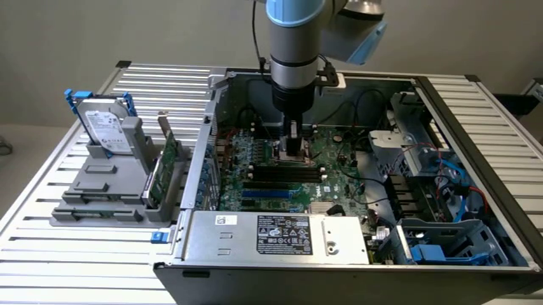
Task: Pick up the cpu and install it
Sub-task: 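Place the cpu into insertion slot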
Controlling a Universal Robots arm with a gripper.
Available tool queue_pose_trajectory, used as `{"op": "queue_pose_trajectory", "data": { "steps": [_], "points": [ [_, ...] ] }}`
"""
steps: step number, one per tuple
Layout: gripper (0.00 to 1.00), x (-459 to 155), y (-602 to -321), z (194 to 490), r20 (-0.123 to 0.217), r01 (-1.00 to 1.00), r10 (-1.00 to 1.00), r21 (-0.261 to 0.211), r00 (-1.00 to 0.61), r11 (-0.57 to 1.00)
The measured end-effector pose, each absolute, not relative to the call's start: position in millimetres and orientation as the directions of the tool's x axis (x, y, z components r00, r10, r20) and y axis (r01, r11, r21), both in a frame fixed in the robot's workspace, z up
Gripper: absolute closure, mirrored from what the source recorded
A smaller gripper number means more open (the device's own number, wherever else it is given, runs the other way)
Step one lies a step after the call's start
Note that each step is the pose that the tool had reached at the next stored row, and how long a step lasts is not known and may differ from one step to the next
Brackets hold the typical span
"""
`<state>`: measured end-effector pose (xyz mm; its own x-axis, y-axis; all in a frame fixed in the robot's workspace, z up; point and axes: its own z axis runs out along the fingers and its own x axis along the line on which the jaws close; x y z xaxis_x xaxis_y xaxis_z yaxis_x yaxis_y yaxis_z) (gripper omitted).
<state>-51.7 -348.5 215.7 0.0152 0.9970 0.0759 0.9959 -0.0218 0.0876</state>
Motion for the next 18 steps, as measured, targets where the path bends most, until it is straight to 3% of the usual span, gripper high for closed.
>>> {"op": "queue_pose_trajectory", "data": {
  "steps": [18],
  "points": [
    [0.45, -54.8, -348.5, 200.8, 0.054, 0.994, 0.998, 0.104, 0.014, -0.02]
  ]
}}
